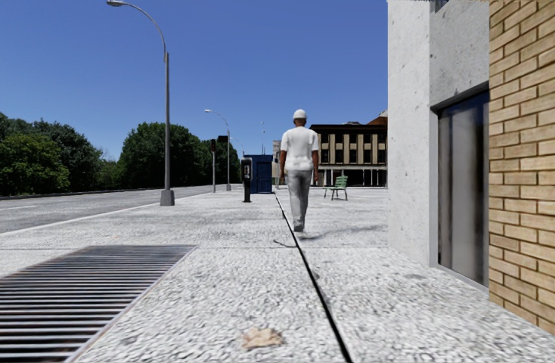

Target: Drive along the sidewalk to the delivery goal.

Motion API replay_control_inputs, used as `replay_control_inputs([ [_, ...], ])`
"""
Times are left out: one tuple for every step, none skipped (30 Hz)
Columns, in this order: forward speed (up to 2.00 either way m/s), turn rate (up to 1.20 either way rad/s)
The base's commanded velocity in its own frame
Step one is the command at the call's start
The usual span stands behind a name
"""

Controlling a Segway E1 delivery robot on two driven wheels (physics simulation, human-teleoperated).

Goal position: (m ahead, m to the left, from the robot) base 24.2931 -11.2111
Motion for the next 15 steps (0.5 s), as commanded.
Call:
replay_control_inputs([
  [1.49,0.0],
  [1.49,0.0],
  [1.49,0.0],
  [1.49,0.0],
  [1.49,0.0],
  [1.49,0.0],
  [1.49,0.0],
  [1.49,0.0],
  [1.49,0.0],
  [1.49,0.0],
  [1.49,0.0],
  [1.49,0.0],
  [1.49,0.0],
  [1.49,0.0],
  [1.49,0.0],
])
